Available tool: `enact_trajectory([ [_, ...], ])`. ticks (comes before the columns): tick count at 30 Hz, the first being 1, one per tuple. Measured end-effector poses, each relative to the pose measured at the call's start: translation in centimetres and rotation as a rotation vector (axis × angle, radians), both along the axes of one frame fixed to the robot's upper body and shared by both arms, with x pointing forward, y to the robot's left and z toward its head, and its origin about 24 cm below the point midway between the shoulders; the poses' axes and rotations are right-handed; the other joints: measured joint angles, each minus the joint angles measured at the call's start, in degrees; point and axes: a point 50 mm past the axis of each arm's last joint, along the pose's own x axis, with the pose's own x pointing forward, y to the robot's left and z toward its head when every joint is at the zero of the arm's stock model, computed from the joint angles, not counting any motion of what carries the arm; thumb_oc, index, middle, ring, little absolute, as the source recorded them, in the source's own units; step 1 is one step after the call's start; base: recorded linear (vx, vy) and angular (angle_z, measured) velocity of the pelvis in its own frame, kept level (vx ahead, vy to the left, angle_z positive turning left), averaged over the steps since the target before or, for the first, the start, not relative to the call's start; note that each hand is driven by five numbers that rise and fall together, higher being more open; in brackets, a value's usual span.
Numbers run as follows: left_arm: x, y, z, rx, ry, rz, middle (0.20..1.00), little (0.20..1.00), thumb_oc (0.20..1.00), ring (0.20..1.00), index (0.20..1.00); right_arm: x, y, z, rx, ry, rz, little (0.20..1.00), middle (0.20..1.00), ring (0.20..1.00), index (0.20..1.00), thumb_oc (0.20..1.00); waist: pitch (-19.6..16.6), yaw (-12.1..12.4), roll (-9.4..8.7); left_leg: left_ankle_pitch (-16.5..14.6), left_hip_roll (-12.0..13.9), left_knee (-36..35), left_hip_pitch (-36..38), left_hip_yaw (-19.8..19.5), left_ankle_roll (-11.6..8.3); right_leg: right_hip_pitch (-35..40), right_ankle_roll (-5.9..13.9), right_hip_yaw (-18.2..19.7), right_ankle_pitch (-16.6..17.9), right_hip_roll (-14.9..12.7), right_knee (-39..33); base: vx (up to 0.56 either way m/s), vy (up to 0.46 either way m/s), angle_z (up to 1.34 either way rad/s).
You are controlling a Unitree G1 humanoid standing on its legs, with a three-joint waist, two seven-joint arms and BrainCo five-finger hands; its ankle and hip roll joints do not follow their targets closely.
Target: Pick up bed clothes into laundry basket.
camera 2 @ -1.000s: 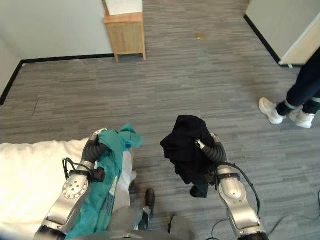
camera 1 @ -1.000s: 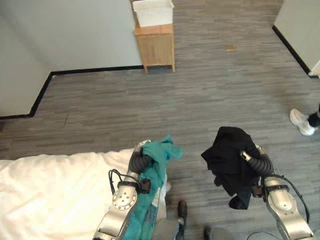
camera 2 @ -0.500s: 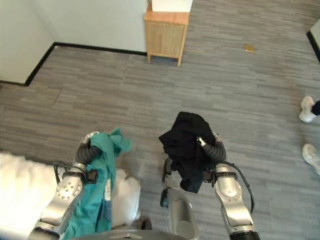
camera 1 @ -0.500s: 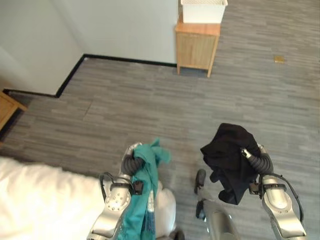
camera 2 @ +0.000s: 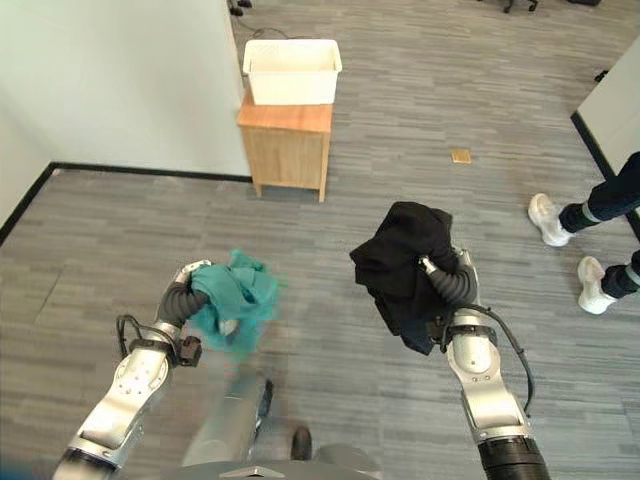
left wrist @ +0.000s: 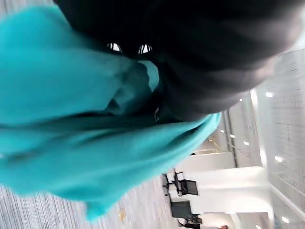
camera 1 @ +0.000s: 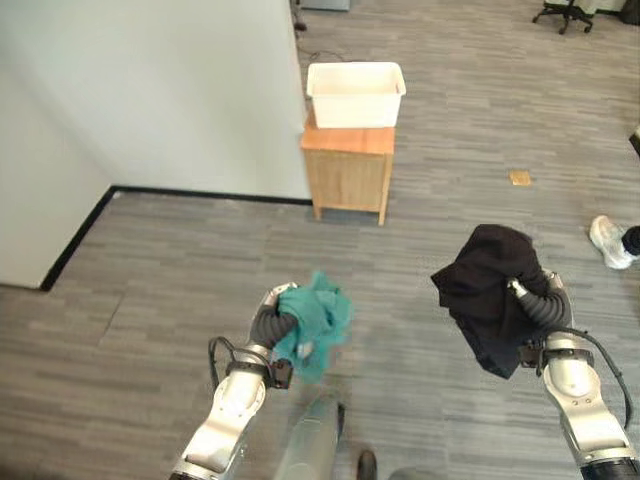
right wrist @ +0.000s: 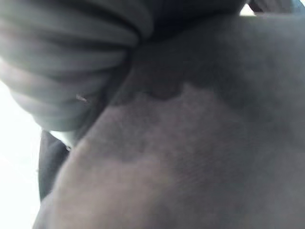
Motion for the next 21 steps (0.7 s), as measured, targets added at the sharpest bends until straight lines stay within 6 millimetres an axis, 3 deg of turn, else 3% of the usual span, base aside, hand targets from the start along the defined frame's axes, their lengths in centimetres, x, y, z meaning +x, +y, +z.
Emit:
enact_trajectory([
  [1,-0.5,0.0,-0.4,-0.009,0.015,0.009,0.2,0.2,0.2,0.2,0.2,-0.3,-0.1,-0.5,-0.014,0.027,-0.005,0.2,0.2,0.2,0.2,0.2,-0.7,1.2,0.93,0.2,-1.5,0.4,1.6,5.2,1.32,5.7,2.86,-1.2,-2.0,0.0,-1.1,0.67,0.031,-0.15],
  [2,-0.6,0.2,-0.5,-0.008,0.021,0.015,0.2,0.2,0.2,0.2,0.2,-0.5,0.1,-0.6,-0.01,0.031,-0.002,0.2,0.2,0.2,0.2,0.2,-0.7,2.0,0.2,5.3,-2.3,0.4,3.2,5.2,4.0,7.5,3.72,-0.5,-3.3,0.1,0.0,0.42,0.025,-0.1],
  [3,-0.6,0.2,-0.5,-0.005,0.022,0.015,0.2,0.2,0.2,0.2,0.2,-0.6,0.3,-0.9,-0.019,0.04,0.0,0.2,0.2,0.2,0.2,0.2,-0.8,2.2,-1.02,7.2,-3.3,1.1,4.4,5.6,4.36,7.9,3.65,-1.3,-3.5,-1.5,2.3,0.4,0.028,0.04],
  [4,-0.6,0.1,-0.5,-0.006,0.025,0.011,0.2,0.2,0.2,0.2,0.2,-0.7,0.4,-1.0,-0.037,0.049,0.001,0.2,0.2,0.2,0.2,0.2,-0.8,2.1,-1.6,7.3,-3.8,1.3,5.6,5.5,4.48,7.5,3.52,-1.3,-3.7,-2.0,6.0,0.16,0.011,-0.04],
  [5,-0.7,-0.4,-0.5,-0.002,0.028,-0.02,0.2,0.2,0.2,0.2,0.2,-0.9,0.5,-1.3,-0.061,0.057,0.001,0.2,0.2,0.2,0.2,0.2,-1.2,3.7,-2.25,9.2,-4.3,0.9,10.2,4.4,6.21,4.7,5.57,-1.6,-5.6,-3.8,17.8,0.65,0.057,-0.15],
  [6,-0.7,-0.4,-0.6,0.008,0.032,-0.035,0.2,0.2,0.2,0.2,0.2,-1.0,0.6,-1.3,-0.06,0.053,-0.001,0.2,0.2,0.2,0.2,0.2,-1.5,4.2,-2.87,8.5,-5.0,0.8,12.3,4.3,6.24,3.3,6.84,-1.8,-6.2,-4.7,21.8,0.82,0.078,-0.22],
  [7,-0.4,-0.9,-0.2,-0.003,0.014,-0.05,0.2,0.2,0.2,0.2,0.2,-1.2,0.6,-1.2,-0.07,0.051,-0.002,0.2,0.2,0.2,0.2,0.2,-2.3,3.8,-3.32,4.3,-6.1,1.5,14.1,1.8,6.54,-4.7,11.23,-1.8,0.1,-5.1,34.9,0.81,0.069,0.2],
  [8,0.2,-1.2,0.6,-0.009,-0.024,-0.049,0.2,0.2,0.2,0.2,0.2,-0.8,0.6,-0.3,-0.092,0.009,0.0,0.2,0.2,0.2,0.2,0.2,-0.7,2.1,-3.0,3.2,-6.2,3.3,14.6,0.4,4.66,-12.1,15.55,-2.9,6.9,-5.1,51.2,0.47,0.033,0.68],
  [9,1.1,-1.6,0.9,-0.008,-0.041,-0.063,0.2,0.2,0.2,0.2,0.2,-0.7,0.6,0.4,-0.098,-0.021,-0.013,0.2,0.2,0.2,0.2,0.2,0.3,0.5,-1.6,2.5,-6.3,3.6,17.0,-2.1,5.52,-18.9,12.89,-4.9,4.0,-5.6,60.1,0.12,-0.004,0.83],
  [10,1.4,-2.1,0.9,-0.004,-0.037,-0.083,0.2,0.2,0.2,0.2,0.2,-0.3,0.4,0.7,-0.106,-0.032,-0.015,0.2,0.2,0.2,0.2,0.2,1.2,-0.9,-0.42,2.5,-5.7,2.2,20.1,-3.4,5.46,-22.8,9.37,-5.8,1.0,-5.9,62.7,0.45,-0.079,0.77],
  [11,1.7,-2.7,1.0,-0.002,-0.044,-0.108,0.2,0.2,0.2,0.2,0.2,0.1,-0.3,1.3,-0.137,-0.049,-0.047,0.2,0.2,0.2,0.2,0.2,2.1,-1.7,2.21,1.6,-4.2,-0.1,25.5,-5.6,5.06,-30.1,7.72,-7.5,-2.5,-6.8,60.6,0.54,-0.185,0.43],
  [12,1.8,-2.7,1.2,-0.004,-0.052,-0.107,0.2,0.2,0.2,0.2,0.2,0.2,-0.7,1.5,-0.162,-0.05,-0.051,0.2,0.2,0.2,0.2,0.2,1.8,-2.5,2.99,-1.0,-3.2,0.0,26.5,-8.4,3.2,-33.0,7.84,-8.3,-3.8,-7.6,58.6,0.64,-0.231,0.43],
  [13,2.0,-2.6,1.6,-0.006,-0.072,-0.103,0.2,0.2,0.2,0.2,0.2,0.3,-1.1,2.0,-0.19,-0.058,-0.058,0.2,0.2,0.2,0.2,0.2,1.5,-2.9,4.0,-1.8,-2.7,-0.3,27.9,-9.7,4.66,-35.8,8.15,-9.6,-4.0,-8.2,54.5,0.36,-0.157,0.49],
  [14,2.3,-2.4,2.0,0.0,-0.088,-0.099,0.2,0.2,0.2,0.2,0.2,0.5,-1.6,2.2,-0.21,-0.061,-0.072,0.2,0.2,0.2,0.2,0.2,1.6,-3.2,3.67,-2.4,-2.6,-1.0,30.2,-10.9,3.81,-37.4,8.2,-9.6,-3.9,-9.2,46.7,0.47,-0.255,0.67],
  [15,2.4,-2.0,2.1,0.011,-0.094,-0.091,0.2,0.2,0.2,0.2,0.2,0.6,-2.4,2.7,-0.231,-0.061,-0.095,0.2,0.2,0.2,0.2,0.2,1.6,-3.5,3.07,-2.7,-2.3,-2.2,33.1,-10.7,3.86,-37.0,5.89,-10.1,-0.9,-10.2,28.9,0.69,-0.361,0.69],
  [16,2.1,-1.5,1.8,0.02,-0.079,-0.077,0.2,0.2,0.2,0.2,0.2,0.6,-2.9,3.0,-0.233,-0.074,-0.122,0.2,0.2,0.2,0.2,0.2,1.2,-3.4,2.37,-3.9,-1.9,-2.7,35.4,-10.0,2.75,-36.6,5.05,-10.3,2.8,-10.9,18.6,0.66,-0.357,0.65],
  [18,1.5,-1.0,1.1,0.015,-0.052,-0.052,0.2,0.2,0.2,0.2,0.2,0.7,-3.5,3.6,-0.249,-0.091,-0.155,0.2,0.2,0.2,0.2,0.2,0.6,-3.1,2.7,-6.8,-1.2,-2.7,39.4,-9.5,1.27,-34.9,3.81,-11.8,6.5,-10.0,11.3,0.38,-0.222,0.33],
  [19,0.8,-0.6,0.2,0.018,-0.01,-0.036,0.2,0.2,0.2,0.2,0.2,0.8,-3.9,3.6,-0.257,-0.088,-0.178,0.2,0.2,0.2,0.2,0.2,-0.4,-1.4,1.27,-8.3,-1.7,-1.4,43.2,-8.4,-0.38,-31.8,-0.64,-10.8,12.9,-9.2,10.2,0.34,-0.265,0.13],
  [20,0.4,-0.6,-0.5,0.013,0.017,-0.028,0.2,0.2,0.2,0.2,0.2,0.8,-4.1,3.5,-0.256,-0.084,-0.19,0.2,0.2,0.2,0.2,0.2,-1.2,-0.9,1.2,-9.1,-1.8,0.8,44.1,-8.5,-1.42,-30.4,-1.13,-9.9,18.1,-9.0,10.3,0.23,-0.28,-0.06],
  [21,0.0,-0.8,-1.3,-0.009,0.053,-0.017,0.2,0.2,0.2,0.2,0.2,1.0,-4.3,3.5,-0.257,-0.082,-0.202,0.2,0.2,0.2,0.2,0.2,-2.2,0.0,2.52,-9.2,-0.7,4.8,43.2,-8.0,-1.74,-28.8,-0.92,-10.5,16.6,-7.9,10.6,0.18,-0.265,0.09],
])
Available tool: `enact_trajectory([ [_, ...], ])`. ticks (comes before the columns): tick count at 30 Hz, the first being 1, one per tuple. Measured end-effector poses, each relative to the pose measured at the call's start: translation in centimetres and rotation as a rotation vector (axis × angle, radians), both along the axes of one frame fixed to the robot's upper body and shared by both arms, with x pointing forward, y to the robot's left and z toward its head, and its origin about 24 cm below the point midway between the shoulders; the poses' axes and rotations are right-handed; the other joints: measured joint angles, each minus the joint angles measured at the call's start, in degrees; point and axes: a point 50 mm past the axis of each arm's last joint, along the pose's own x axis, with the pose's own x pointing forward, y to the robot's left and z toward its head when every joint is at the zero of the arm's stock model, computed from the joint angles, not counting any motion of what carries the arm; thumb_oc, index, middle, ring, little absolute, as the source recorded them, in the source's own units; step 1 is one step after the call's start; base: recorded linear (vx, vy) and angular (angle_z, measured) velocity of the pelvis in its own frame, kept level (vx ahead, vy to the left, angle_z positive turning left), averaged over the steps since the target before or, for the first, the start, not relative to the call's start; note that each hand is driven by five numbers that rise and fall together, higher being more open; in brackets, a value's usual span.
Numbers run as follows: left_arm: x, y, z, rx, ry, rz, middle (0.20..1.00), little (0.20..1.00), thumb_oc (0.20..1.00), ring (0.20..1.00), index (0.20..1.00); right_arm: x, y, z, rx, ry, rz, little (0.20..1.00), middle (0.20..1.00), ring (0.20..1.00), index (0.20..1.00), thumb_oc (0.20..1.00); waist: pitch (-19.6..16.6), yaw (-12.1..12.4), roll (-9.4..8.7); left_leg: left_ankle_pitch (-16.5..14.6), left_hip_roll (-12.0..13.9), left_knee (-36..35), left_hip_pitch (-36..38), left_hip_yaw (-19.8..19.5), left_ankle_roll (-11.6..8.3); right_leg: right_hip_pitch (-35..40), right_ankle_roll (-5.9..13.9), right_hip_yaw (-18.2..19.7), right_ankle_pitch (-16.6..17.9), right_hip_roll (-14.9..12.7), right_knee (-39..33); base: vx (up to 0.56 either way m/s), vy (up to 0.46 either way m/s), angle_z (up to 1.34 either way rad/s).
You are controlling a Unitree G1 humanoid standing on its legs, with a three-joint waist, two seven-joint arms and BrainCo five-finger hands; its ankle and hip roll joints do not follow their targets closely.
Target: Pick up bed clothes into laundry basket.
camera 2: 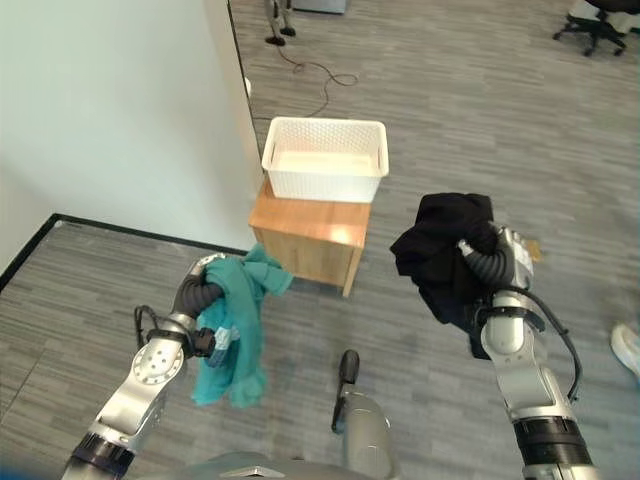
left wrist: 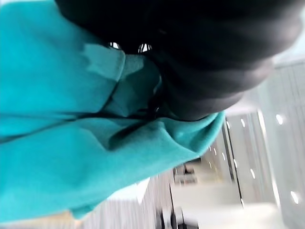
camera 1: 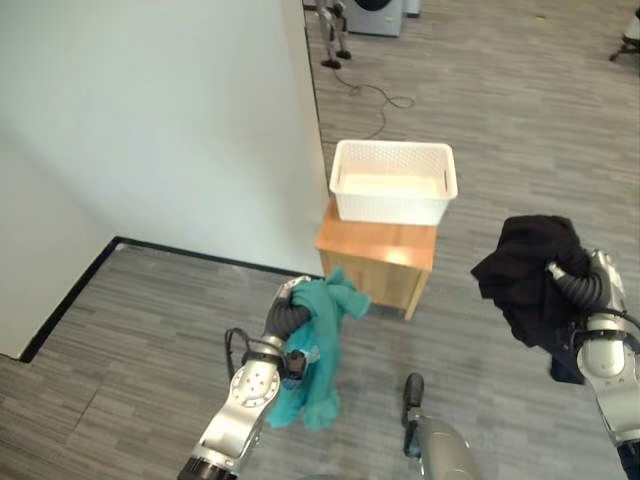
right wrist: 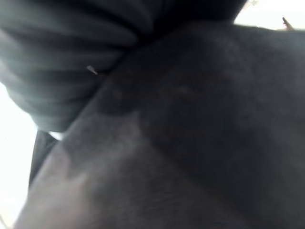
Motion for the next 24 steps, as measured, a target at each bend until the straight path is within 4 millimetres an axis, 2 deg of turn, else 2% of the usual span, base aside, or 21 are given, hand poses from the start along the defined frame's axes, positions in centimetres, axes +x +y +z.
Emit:
enact_trajectory([
  [1,-0.3,-0.1,-0.4,-0.008,0.017,0.005,0.2,0.2,0.2,0.2,0.2,0.4,-0.1,0.0,0.003,0.003,-0.007,0.2,0.2,0.2,0.2,0.2,-0.7,0.5,0.09,0.4,-0.2,6.8,-2.9,0.2,-0.69,2.0,-0.9,0.1,-0.3,0.3,-1.7,0.14,-0.272,0.12],
  [2,-0.1,-0.6,-0.1,-0.061,0.008,-0.001,0.2,0.2,0.2,0.2,0.2,1.6,-1.2,2.0,-0.088,-0.005,-0.007,0.2,0.2,0.2,0.2,0.2,-0.4,2.3,-0.64,3.5,-1.2,36.0,-18.5,3.6,-2.29,5.9,-2.0,-0.6,-0.8,1.0,-6.8,0.15,-0.247,0.17],
  [3,0.1,-0.7,0.1,-0.06,-0.001,-0.009,0.2,0.2,0.2,0.2,0.2,2.0,-1.8,3.1,-0.112,-0.022,-0.02,0.2,0.2,0.2,0.2,0.2,-0.4,3.1,-0.62,2.7,-0.4,41.7,-23.5,4.4,-2.43,7.4,-2.16,-0.9,-0.2,1.4,-8.1,0.12,-0.215,0.17],
  [4,0.2,-0.3,0.2,-0.048,-0.006,-0.001,0.2,0.2,0.2,0.2,0.2,2.8,-1.9,4.0,-0.111,-0.047,-0.028,0.2,0.2,0.2,0.2,0.2,0.3,3.5,-1.72,1.9,0.3,42.3,-27.0,4.6,-2.76,9.5,-3.39,-0.9,-1.4,1.3,-8.7,0.17,-0.176,0.14],
  [6,0.2,0.3,0.3,-0.032,-0.004,0.0,0.2,0.2,0.2,0.2,0.2,4.4,-2.3,6.3,-0.133,-0.086,-0.038,0.2,0.2,0.2,0.2,0.2,1.8,4.8,-4.18,2.1,2.9,43.7,-34.6,7.7,-2.29,13.9,-4.2,-1.3,-3.1,0.7,-10.5,0.21,-0.089,0.03],
  [7,0.0,0.7,0.3,-0.039,0.003,0.002,0.2,0.2,0.2,0.2,0.2,5.5,-2.8,9.6,-0.187,-0.144,-0.052,0.2,0.2,0.2,0.2,0.2,2.9,5.9,-5.26,2.6,4.8,36.6,-39.5,10.4,-2.23,16.9,-2.81,-1.5,-4.5,0.3,-11.8,0.25,-0.021,-0.13],
  [9,-0.2,0.7,0.1,-0.038,0.012,0.001,0.2,0.2,0.2,0.2,0.2,6.1,-2.7,12.1,-0.199,-0.213,-0.051,0.2,0.2,0.2,0.2,0.2,3.2,6.0,-4.47,4.3,6.1,28.0,-41.3,10.7,-2.14,19.3,-1.89,-1.5,-6.4,0.8,-11.8,0.29,0.01,-0.12],
  [10,-0.4,0.8,-0.1,-0.035,0.023,0.002,0.2,0.2,0.2,0.2,0.2,6.4,-2.1,13.0,-0.222,-0.233,-0.03,0.2,0.2,0.2,0.2,0.2,3.2,6.0,-4.52,5.4,5.8,15.2,-39.1,11.4,-1.4,21.5,-1.0,-1.4,-8.0,0.6,-11.8,0.21,0.013,-0.18],
  [12,-0.6,0.6,-0.4,-0.042,0.036,0.002,0.2,0.2,0.2,0.2,0.2,7.1,-1.6,13.4,-0.254,-0.215,-0.009,0.2,0.2,0.2,0.2,0.2,3.0,5.4,-3.71,8.6,5.6,2.8,-35.8,12.6,-1.36,23.3,0.45,-1.2,-9.4,0.8,-11.8,0.2,0.012,-0.22],
  [13,-0.8,0.4,-0.5,-0.048,0.039,-0.007,0.2,0.2,0.2,0.2,0.2,7.2,-1.6,13.1,-0.257,-0.199,-0.01,0.2,0.2,0.2,0.2,0.2,2.7,5.9,-2.8,12.2,5.4,0.0,-34.9,13.2,-0.85,24.5,1.48,-1.2,-10.3,1.1,-11.8,0.28,0.035,-0.25],
  [14,-1.1,0.0,-0.8,-0.055,0.054,-0.022,0.2,0.2,0.2,0.2,0.2,7.8,-2.1,12.6,-0.272,-0.147,-0.035,0.2,0.2,0.2,0.2,0.2,2.1,5.3,-1.48,13.3,5.3,-3.7,-31.1,16.8,-1.2,27.0,2.7,-1.6,-13.5,1.9,-11.8,0.23,0.042,-0.12],
  [15,-1.3,-0.2,-1.0,-0.062,0.06,-0.027,0.2,0.2,0.2,0.2,0.2,7.8,-2.5,12.4,-0.281,-0.123,-0.047,0.2,0.2,0.2,0.2,0.2,1.3,5.3,0.38,18.2,5.7,-5.4,-30.1,16.9,1.48,28.3,3.65,-1.7,-14.6,2.9,-11.8,0.33,0.064,0.01],
  [16,-1.5,0.1,-1.2,-0.062,0.07,-0.021,0.2,0.2,0.2,0.2,0.2,7.9,-2.4,11.6,-0.265,-0.105,-0.051,0.2,0.2,0.2,0.2,0.2,1.5,5.3,-0.62,19.3,5.1,-6.1,-28.9,17.9,2.71,29.3,4.49,-1.9,-15.9,2.2,-11.8,0.18,0.04,0.06],
  [17,-1.8,0.5,-1.3,-0.088,0.08,0.002,0.2,0.2,0.2,0.2,0.2,8.1,-1.9,10.5,-0.248,-0.074,-0.03,0.2,0.2,0.2,0.2,0.2,0.9,5.6,-2.46,18.9,2.8,-8.1,-27.3,18.6,3.43,29.4,5.78,-2.1,-16.6,0.0,-11.8,0.21,0.032,0.12],
  [19,-1.7,0.6,-1.3,-0.088,0.079,0.005,0.2,0.2,0.2,0.2,0.2,8.0,-1.9,10.1,-0.248,-0.052,-0.021,0.2,0.2,0.2,0.2,0.2,1.0,5.6,-2.82,19.0,1.1,-8.7,-27.4,17.3,3.78,28.9,6.68,-3.3,-17.2,-1.5,-10.8,0.3,0.035,0.32],
  [20,-1.6,0.9,-1.2,-0.083,0.075,0.007,0.2,0.2,0.2,0.2,0.2,7.7,-2.0,9.0,-0.244,-0.024,-0.026,0.2,0.2,0.2,0.2,0.2,1.0,5.8,-2.76,18.2,-0.6,-9.7,-26.1,15.4,4.65,30.0,7.45,-4.3,-16.9,-2.2,-10.2,0.29,0.038,0.61],
  [22,-1.4,1.1,-1.1,-0.083,0.071,0.02,0.2,0.2,0.2,0.2,0.2,7.4,-1.7,5.9,-0.237,0.056,-0.03,0.2,0.2,0.2,0.2,0.2,1.1,5.8,-2.56,17.7,-0.5,-10.9,-23.1,13.8,5.67,28.9,10.3,-5.9,-19.1,-3.0,-3.1,0.15,0.024,0.53],
  [23,-1.4,1.3,-1.0,-0.067,0.068,0.012,0.2,0.2,0.2,0.2,0.2,7.3,-1.3,3.7,-0.225,0.134,-0.013,0.2,0.2,0.2,0.2,0.2,1.1,7.1,-2.46,16.6,0.0,-10.9,-21.6,13.2,5.98,26.5,11.5,-5.4,-21.1,-3.6,4.1,0.14,0.025,0.23],
  [24,-1.3,1.4,-0.9,-0.063,0.066,0.01,0.2,0.2,0.2,0.2,0.2,7.3,-1.1,3.2,-0.226,0.156,-0.005,0.2,0.2,0.2,0.2,0.2,1.2,7.7,-2.5,15.6,0.0,-10.8,-21.2,12.2,6.2,24.7,12.54,-4.8,-20.5,-3.4,8.7,0.16,0.025,0.18],
])
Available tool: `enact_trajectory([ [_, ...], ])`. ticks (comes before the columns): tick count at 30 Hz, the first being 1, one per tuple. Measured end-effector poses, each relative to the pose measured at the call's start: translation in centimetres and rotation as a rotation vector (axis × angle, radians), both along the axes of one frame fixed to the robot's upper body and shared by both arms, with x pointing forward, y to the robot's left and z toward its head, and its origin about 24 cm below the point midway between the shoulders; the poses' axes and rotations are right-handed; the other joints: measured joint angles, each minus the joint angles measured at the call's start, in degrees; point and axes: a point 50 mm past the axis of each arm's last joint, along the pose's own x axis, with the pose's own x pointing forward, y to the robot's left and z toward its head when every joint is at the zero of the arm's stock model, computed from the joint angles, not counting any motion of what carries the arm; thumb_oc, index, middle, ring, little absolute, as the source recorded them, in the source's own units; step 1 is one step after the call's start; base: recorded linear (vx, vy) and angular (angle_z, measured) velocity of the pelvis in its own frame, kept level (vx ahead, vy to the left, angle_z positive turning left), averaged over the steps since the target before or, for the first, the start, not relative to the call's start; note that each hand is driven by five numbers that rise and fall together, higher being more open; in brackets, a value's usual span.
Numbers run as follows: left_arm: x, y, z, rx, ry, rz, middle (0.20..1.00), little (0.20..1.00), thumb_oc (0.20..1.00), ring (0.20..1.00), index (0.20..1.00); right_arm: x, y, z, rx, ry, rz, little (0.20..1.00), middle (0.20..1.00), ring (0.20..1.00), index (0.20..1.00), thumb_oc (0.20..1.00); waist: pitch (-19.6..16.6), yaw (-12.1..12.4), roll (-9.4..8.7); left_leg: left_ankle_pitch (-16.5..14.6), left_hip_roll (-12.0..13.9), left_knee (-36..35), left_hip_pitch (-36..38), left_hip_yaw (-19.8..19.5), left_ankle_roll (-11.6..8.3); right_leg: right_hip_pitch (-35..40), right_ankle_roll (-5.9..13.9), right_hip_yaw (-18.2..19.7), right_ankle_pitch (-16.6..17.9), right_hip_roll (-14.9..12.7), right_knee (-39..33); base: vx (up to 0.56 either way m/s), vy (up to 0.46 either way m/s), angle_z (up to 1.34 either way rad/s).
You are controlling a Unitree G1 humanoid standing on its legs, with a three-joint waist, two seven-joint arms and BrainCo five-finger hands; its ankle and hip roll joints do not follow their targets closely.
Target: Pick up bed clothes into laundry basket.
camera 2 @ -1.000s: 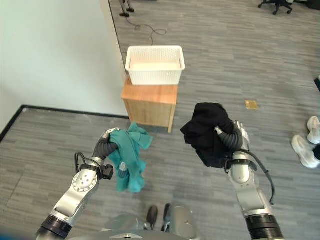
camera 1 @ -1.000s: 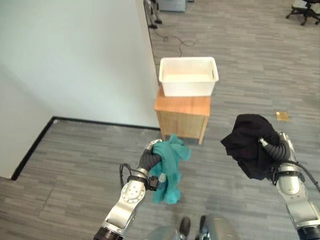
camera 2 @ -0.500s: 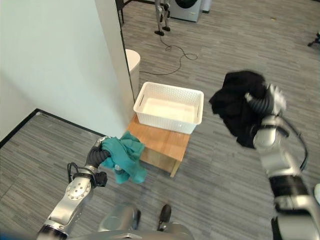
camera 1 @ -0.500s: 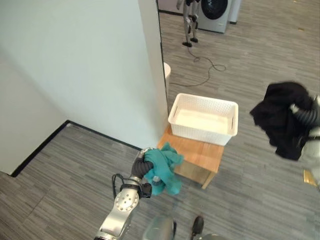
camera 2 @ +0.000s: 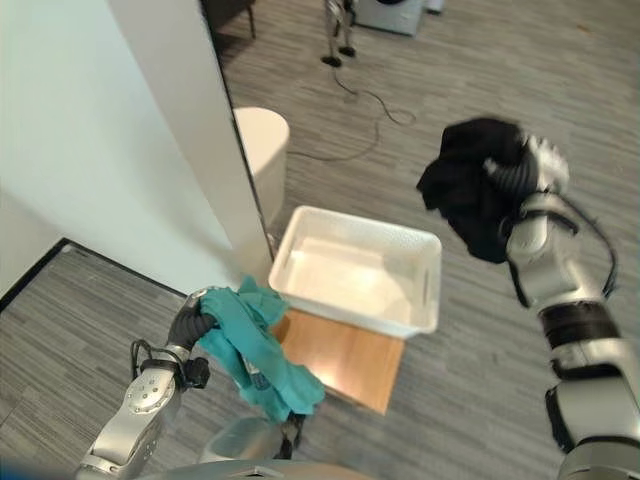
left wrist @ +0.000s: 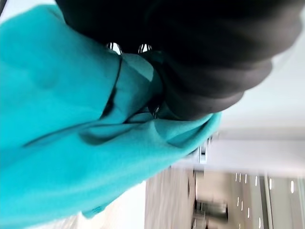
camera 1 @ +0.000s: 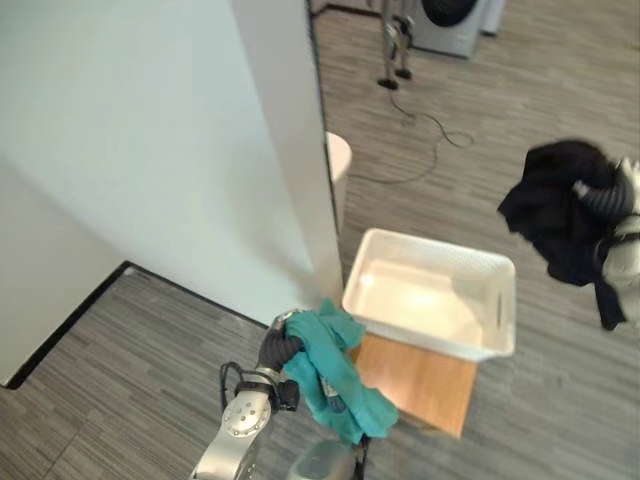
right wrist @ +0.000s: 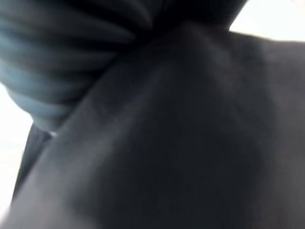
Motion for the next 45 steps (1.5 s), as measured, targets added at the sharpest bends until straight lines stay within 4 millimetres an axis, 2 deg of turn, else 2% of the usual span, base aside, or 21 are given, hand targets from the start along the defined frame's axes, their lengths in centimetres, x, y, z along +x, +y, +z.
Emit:
enact_trajectory([
  [1,0.1,-0.1,0.0,0.001,0.002,-0.005,0.2,0.2,0.2,0.2,0.2,0.0,-0.1,-0.5,-0.006,0.019,-0.01,0.2,0.2,0.2,0.2,0.2,0.2,0.5,0.35,-0.2,0.2,0.3,0.2,-0.8,0.09,-4.3,0.55,1.3,0.3,-0.4,9.8,0.03,-0.007,0.61],
  [2,0.1,-0.2,0.0,0.009,-0.001,-0.018,0.2,0.2,0.2,0.2,0.2,-0.4,-0.4,-1.6,-0.007,0.055,-0.031,0.2,0.2,0.2,0.2,0.2,0.9,-0.4,0.9,-0.2,0.9,0.5,0.7,-4.0,0.06,-13.7,3.92,5.2,6.4,-0.1,27.9,0.06,-0.031,0.97],
  [3,0.5,-0.1,0.4,0.027,-0.019,-0.036,0.2,0.2,0.2,0.2,0.2,-0.6,-0.5,-2.0,-0.002,0.068,-0.039,0.2,0.2,0.2,0.2,0.2,1.7,-0.9,0.39,-0.1,0.7,0.6,0.8,-6.4,-0.07,-18.5,5.13,9.0,7.8,1.5,34.0,0.05,-0.053,1.26],
  [4,0.6,0.1,0.5,0.037,-0.021,-0.035,0.2,0.2,0.2,0.2,0.2,-0.4,-0.3,-1.8,0.006,0.057,-0.036,0.2,0.2,0.2,0.2,0.2,2.4,-1.9,0.37,-0.1,1.0,0.5,0.7,-7.7,-0.17,-20.3,3.51,10.9,3.8,3.3,31.5,0.11,-0.071,1.14],
  [5,0.7,0.0,0.3,0.042,-0.015,-0.041,0.2,0.2,0.2,0.2,0.2,-0.4,0.0,-1.5,0.01,0.034,-0.024,0.2,0.2,0.2,0.2,0.2,3.6,-2.1,1.0,0.1,0.9,0.1,0.6,-9.8,-0.53,-22.5,-0.28,13.0,-0.5,4.2,23.5,0.05,-0.053,1.01],
  [6,0.8,-0.1,0.3,0.043,-0.011,-0.046,0.2,0.2,0.2,0.2,0.2,-0.5,0.1,-1.4,0.014,0.026,-0.018,0.2,0.2,0.2,0.2,0.2,4.0,-2.6,1.47,0.1,0.8,0.2,0.5,-10.8,-0.53,-22.1,-1.94,13.6,-0.8,4.4,16.1,0.02,-0.12,0.91],
  [7,0.8,-0.1,0.4,0.047,-0.013,-0.055,0.2,0.2,0.2,0.2,0.2,-0.8,0.3,-1.5,0.016,0.024,-0.01,0.2,0.2,0.2,0.2,0.2,4.1,-2.4,1.56,0.0,0.1,-0.2,0.5,-12.4,-0.95,-21.8,-3.41,14.6,0.1,4.0,8.1,-0.01,-0.148,0.84],
  [8,0.8,-0.2,0.5,0.043,-0.019,-0.054,0.2,0.2,0.2,0.2,0.2,-1.0,1.1,-2.0,0.032,0.022,0.016,0.2,0.2,0.2,0.2,0.2,4.2,-2.0,1.29,-0.1,-0.7,-0.2,-0.2,-13.2,-1.17,-20.8,-5.59,15.1,4.5,2.4,-2.5,0.0,-0.147,0.68],
  [10,0.5,0.5,0.3,0.041,-0.011,-0.019,0.2,0.2,0.2,0.2,0.2,-0.9,3.0,-2.9,0.114,-0.001,0.048,0.2,0.2,0.2,0.2,0.2,4.0,-1.6,0.97,-1.1,-0.7,-0.1,-0.3,-13.7,-1.82,-18.5,-5.45,12.2,10.6,1.8,-7.8,0.09,-0.107,0.34],
  [11,0.4,0.7,0.3,0.038,-0.006,-0.004,0.2,0.2,0.2,0.2,0.2,-0.9,3.9,-3.8,0.137,0.021,0.072,0.2,0.2,0.2,0.2,0.2,4.0,-1.2,1.06,-1.4,-0.2,-0.2,-0.5,-14.1,-3.19,-16.8,-6.15,11.2,12.5,2.2,-11.0,0.12,-0.1,0.27],
  [13,0.3,0.6,0.3,-0.004,-0.004,0.004,0.2,0.2,0.2,0.2,0.2,-1.8,6.0,-7.3,0.182,0.133,0.117,0.2,0.2,0.2,0.2,0.2,3.9,-0.1,0.52,-2.5,0.5,-0.1,0.8,-14.3,-4.95,-10.5,-7.46,8.6,15.3,2.8,-20.0,0.08,-0.073,0.39],
  [16,0.4,0.4,0.2,-0.019,-0.002,0.009,0.2,0.2,0.2,0.2,0.2,-2.1,6.0,-8.6,0.199,0.175,0.096,0.2,0.2,0.2,0.2,0.2,4.0,0.2,0.58,-1.4,0.3,-0.1,0.8,-14.0,-6.15,-9.8,-7.49,6.2,15.6,2.7,-20.7,-0.01,-0.047,0.27],
  [21,0.5,0.2,0.2,-0.021,-0.005,0.005,0.2,0.2,0.2,0.2,0.2,-3.8,6.1,-11.7,0.265,0.252,0.04,0.2,0.2,0.2,0.2,0.2,4.0,0.0,0.61,-1.1,0.3,-0.1,1.3,-14.9,-6.08,-8.4,-7.21,2.1,15.3,2.9,-20.8,-0.01,-0.032,0.35],
  [23,0.5,0.2,0.3,-0.019,-0.006,0.007,0.2,0.2,0.2,0.2,0.2,-5.5,6.5,-13.9,0.299,0.318,0.021,0.2,0.2,0.2,0.2,0.2,3.9,-0.6,0.52,-1.4,0.1,-0.2,1.1,-15.6,-6.32,-7.8,-6.79,1.2,14.6,2.6,-20.9,0.0,-0.026,0.47],
  [27,0.3,0.4,0.1,-0.007,0.003,0.027,0.2,0.2,0.2,0.2,0.2,-7.7,7.2,-16.3,0.318,0.39,0.009,0.2,0.2,0.2,0.2,0.2,3.8,-0.6,0.43,-2.1,0.2,-0.2,0.2,-15.0,-6.19,-8.2,-6.77,1.2,14.1,2.5,-20.8,0.0,-0.025,0.15],
  [28,0.3,0.4,0.0,-0.005,0.008,0.03,0.2,0.2,0.2,0.2,0.2,-8.7,7.4,-17.0,0.339,0.408,-0.004,1.0,1.0,1.0,1.0,1.0,3.8,-0.7,0.43,-2.1,0.4,-0.2,-0.1,-13.9,-6.18,-8.3,-7.06,1.2,13.9,2.4,-20.8,0.0,-0.033,0.01],
  [33,0.3,0.5,0.1,0.035,0.0,0.037,0.2,0.2,0.2,0.2,0.2,-10.2,7.3,-18.1,0.353,0.449,-0.024,1.0,1.0,1.0,1.0,1.0,2.9,-2.1,0.23,-1.9,0.6,-0.2,-0.3,-13.5,-6.28,-8.8,-7.33,1.2,14.6,2.4,-20.8,-0.01,-0.044,-0.03],
  [36,0.8,0.4,0.8,0.044,-0.035,0.042,0.2,0.2,0.2,0.2,0.2,-10.6,6.3,-18.9,0.342,0.484,-0.063,1.0,1.0,1.0,1.0,1.0,1.4,-2.6,0.13,-1.5,0.8,-0.2,0.0,-12.5,-6.2,-8.6,-7.27,1.4,14.6,2.6,-20.9,-0.01,-0.028,-0.05],
  [40,1.5,-0.2,3.3,0.025,-0.14,0.012,0.2,0.2,0.2,0.2,0.2,-10.7,4.9,-18.4,0.345,0.457,-0.115,1.0,1.0,1.0,1.0,1.0,1.3,-2.7,0.36,-1.1,1.0,-0.1,0.3,-12.3,-5.65,-8.4,-7.23,1.5,14.6,2.7,-21.0,0.0,0.0,0.0],
  [43,2.8,-2.8,8.4,-0.05,-0.339,-0.129,0.2,0.2,0.2,0.2,0.2,-10.4,2.1,-17.1,0.323,0.398,-0.193,1.0,1.0,1.0,1.0,1.0,0.8,-4.0,1.22,-1.1,1.2,-0.1,1.1,-11.1,-5.68,-7.9,-7.26,2.2,14.5,2.8,-21.0,-0.02,0.009,-0.11],
  [45,3.7,-4.9,10.2,-0.04,-0.408,-0.259,0.2,0.2,0.2,0.2,0.2,-10.7,-0.1,-17.6,0.334,0.425,-0.297,1.0,1.0,1.0,1.0,1.0,0.4,-4.8,1.93,-1.1,1.2,-0.2,1.8,-10.5,-5.68,-7.4,-7.27,3.1,14.5,2.8,-20.8,-0.02,0.01,-0.2],
])
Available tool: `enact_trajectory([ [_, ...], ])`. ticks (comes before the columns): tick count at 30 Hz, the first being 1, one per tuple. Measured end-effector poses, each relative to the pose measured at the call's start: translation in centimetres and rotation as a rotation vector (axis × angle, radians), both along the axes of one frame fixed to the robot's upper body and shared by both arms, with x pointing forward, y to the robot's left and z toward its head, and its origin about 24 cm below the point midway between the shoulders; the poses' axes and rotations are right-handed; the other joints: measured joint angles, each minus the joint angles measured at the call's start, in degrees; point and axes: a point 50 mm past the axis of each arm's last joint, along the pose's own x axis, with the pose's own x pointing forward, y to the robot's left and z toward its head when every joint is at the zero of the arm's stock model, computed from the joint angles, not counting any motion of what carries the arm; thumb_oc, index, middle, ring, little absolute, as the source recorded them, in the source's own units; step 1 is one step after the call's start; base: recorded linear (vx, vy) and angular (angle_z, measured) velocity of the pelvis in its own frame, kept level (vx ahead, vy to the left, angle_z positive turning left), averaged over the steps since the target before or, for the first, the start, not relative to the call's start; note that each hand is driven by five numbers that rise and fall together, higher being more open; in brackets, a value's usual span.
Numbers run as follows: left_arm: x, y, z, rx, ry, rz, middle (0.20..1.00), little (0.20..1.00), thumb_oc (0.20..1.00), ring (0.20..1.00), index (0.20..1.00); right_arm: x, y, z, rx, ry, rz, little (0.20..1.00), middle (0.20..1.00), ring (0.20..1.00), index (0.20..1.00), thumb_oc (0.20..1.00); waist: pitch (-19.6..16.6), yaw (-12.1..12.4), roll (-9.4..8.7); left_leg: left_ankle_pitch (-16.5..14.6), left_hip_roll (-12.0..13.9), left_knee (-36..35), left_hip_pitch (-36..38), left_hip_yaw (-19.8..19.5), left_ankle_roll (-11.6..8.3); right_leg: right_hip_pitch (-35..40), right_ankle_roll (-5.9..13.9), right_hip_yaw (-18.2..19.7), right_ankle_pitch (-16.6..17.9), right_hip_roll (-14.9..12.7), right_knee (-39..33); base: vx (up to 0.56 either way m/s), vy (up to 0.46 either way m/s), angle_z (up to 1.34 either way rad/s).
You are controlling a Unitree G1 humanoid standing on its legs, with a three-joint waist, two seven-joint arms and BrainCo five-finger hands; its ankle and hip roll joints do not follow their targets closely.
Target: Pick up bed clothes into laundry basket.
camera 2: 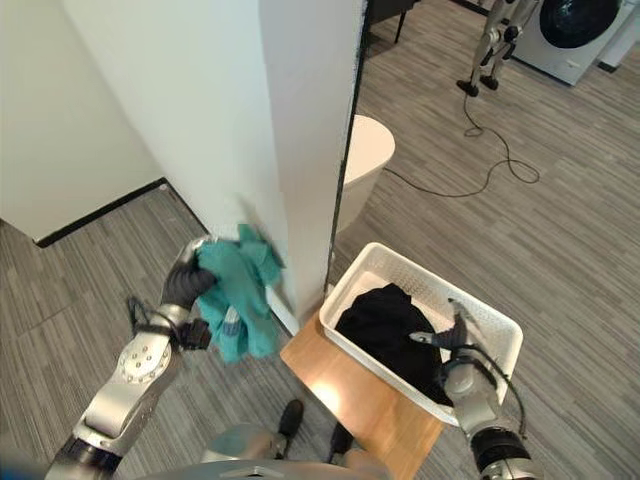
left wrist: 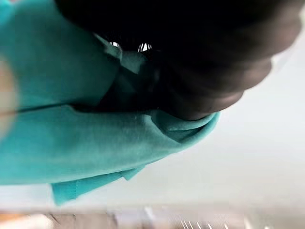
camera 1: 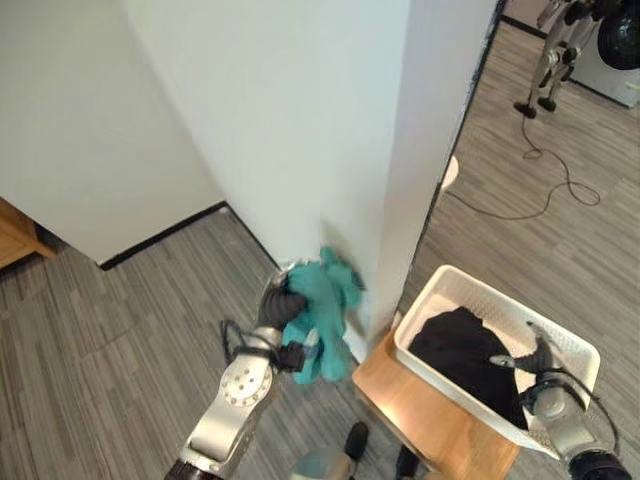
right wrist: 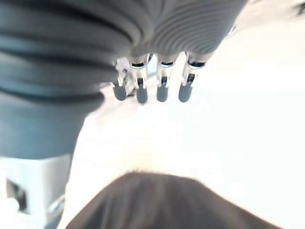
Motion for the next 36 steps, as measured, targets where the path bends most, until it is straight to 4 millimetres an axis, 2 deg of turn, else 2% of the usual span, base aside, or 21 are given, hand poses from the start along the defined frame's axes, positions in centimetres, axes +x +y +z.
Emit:
enact_trajectory([
  [2,0.4,-0.5,0.6,0.006,-0.027,-0.028,0.2,0.2,0.2,0.2,0.2,-1.0,-1.9,-0.6,0.011,0.05,-0.114,1.0,1.0,1.0,1.0,1.0,-0.6,-0.7,0.98,-0.3,0.0,0.0,0.4,0.3,-0.12,0.3,0.16,0.5,0.0,0.0,-0.1,-0.02,0.001,-0.16],
  [3,0.4,-0.4,0.5,0.012,-0.019,-0.028,0.2,0.2,0.2,0.2,0.2,-2.7,-3.3,-1.3,-0.008,0.112,-0.173,1.0,1.0,1.0,1.0,1.0,-0.9,-1.1,1.5,-0.6,0.1,0.0,0.5,0.8,-0.52,0.3,0.13,0.7,0.1,0.0,-0.2,-0.01,-0.006,-0.11],
  [6,0.1,-0.4,0.1,0.01,0.009,-0.068,0.2,0.2,0.2,0.2,0.2,-6.0,-5.2,-2.6,0.007,0.217,-0.31,1.0,1.0,1.0,1.0,1.0,-1.3,-1.2,2.17,-0.6,0.2,0.0,0.5,0.7,-0.54,0.4,0.1,0.6,0.1,0.1,-0.2,0.0,-0.003,0.01],
  [7,0.0,-0.5,-0.1,0.012,0.021,-0.093,0.2,0.2,0.2,0.2,0.2,-8.0,-6.2,-3.1,0.016,0.275,-0.389,1.0,1.0,1.0,1.0,1.0,-1.6,-1.2,2.6,-0.6,0.2,0.0,0.5,0.4,-0.53,0.4,0.08,0.5,0.1,0.1,-0.2,0.0,0.0,0.0],
  [11,-0.6,-0.9,0.4,-0.05,0.032,-0.18,0.2,0.2,0.2,0.2,0.2,-10.9,-7.6,-3.4,0.019,0.364,-0.463,1.0,1.0,1.0,1.0,1.0,-2.2,-2.0,3.55,-0.6,0.2,0.0,0.3,-0.1,-0.5,0.4,-0.27,-0.1,0.3,0.2,-0.2,-0.03,-0.009,0.06],
  [13,-1.1,-1.4,1.4,-0.134,0.028,-0.244,0.2,0.2,0.2,0.2,0.2,-11.5,-7.7,-3.6,0.021,0.388,-0.462,1.0,1.0,1.0,1.0,1.0,-2.3,-2.1,3.78,-0.6,0.2,0.0,0.2,-0.4,-0.51,0.6,-0.29,-0.8,0.3,0.2,-0.2,-0.05,-0.023,0.1],
  [14,-1.6,-2.0,2.7,-0.212,-0.006,-0.301,0.2,0.2,0.2,0.2,0.2,-11.9,-7.6,-3.8,0.036,0.409,-0.457,1.0,1.0,1.0,1.0,1.0,-2.5,-2.0,4.07,-0.3,0.3,0.0,0.4,-0.7,-0.22,0.8,-0.29,-1.2,0.3,0.2,-0.2,-0.08,-0.025,0.12],
  [19,-1.2,-2.2,4.8,-0.247,-0.098,-0.334,0.2,0.2,0.2,0.2,0.2,-12.2,-7.4,-4.1,0.036,0.439,-0.448,1.0,1.0,1.0,1.0,1.0,-3.3,-1.8,5.24,-0.2,0.3,0.0,1.0,-1.2,-0.11,1.5,-0.24,-1.6,0.2,0.2,-0.2,-0.08,-0.023,0.07],
  [21,-1.3,-2.0,5.4,-0.321,-0.092,-0.366,0.2,0.2,0.2,0.2,0.2,-12.8,-7.3,-4.4,0.045,0.482,-0.443,1.0,1.0,1.0,1.0,1.0,-3.3,-1.8,5.27,-0.3,0.2,0.0,1.4,-1.4,-0.36,2.0,-0.25,-2.0,0.1,0.2,-0.2,-0.1,-0.03,0.06],
  [22,-1.4,-2.0,5.6,-0.343,-0.089,-0.382,0.2,0.2,0.2,0.2,0.2,-13.0,-7.2,-4.6,0.052,0.498,-0.438,1.0,1.0,1.0,1.0,1.0,-3.7,-1.5,6.32,0.0,0.2,0.0,1.8,-1.6,-0.07,2.5,-0.29,-2.1,0.0,0.2,-0.2,-0.13,-0.045,0.08],
  [24,-1.5,-2.0,5.7,-0.377,-0.083,-0.403,0.2,0.2,0.2,0.2,0.2,-13.2,-6.9,-4.8,0.051,0.524,-0.423,1.0,1.0,1.0,1.0,1.0,-3.7,-1.5,6.05,-0.5,0.2,0.0,2.1,-2.0,-0.65,3.0,-0.32,-2.4,-0.3,0.3,-0.2,-0.08,-0.041,0.08],
  [30,-1.5,-2.8,6.1,-0.408,-0.083,-0.439,0.2,0.2,0.2,0.2,0.2,-12.3,-3.9,-6.6,0.089,0.586,-0.313,1.0,1.0,1.0,1.0,1.0,-3.9,-0.4,6.46,-0.5,0.6,0.0,2.9,-2.0,-0.67,3.5,-0.52,-2.4,-0.8,0.6,-0.2,-0.01,-0.009,0.02],
  [32,-1.0,-4.8,6.7,-0.405,-0.105,-0.478,0.2,0.2,0.2,0.2,0.2,-11.4,-2.3,-7.3,0.105,0.597,-0.257,1.0,1.0,1.0,1.0,1.0,-4.0,-0.4,6.46,-0.5,0.7,0.0,2.9,-1.4,-0.66,3.4,-0.91,-1.8,-1.0,0.7,-0.1,0.02,-0.006,-0.13],
  [36,0.1,-6.8,6.6,-0.407,-0.1,-0.466,0.2,0.2,0.2,0.2,0.2,-10.5,-0.2,-8.1,0.086,0.614,-0.163,1.0,1.0,1.0,1.0,1.0,-4.2,-1.8,6.42,-0.8,0.9,0.0,3.2,-0.2,-0.74,3.2,-0.94,-0.8,-1.0,0.8,-0.1,0.03,-0.018,-0.17],
])
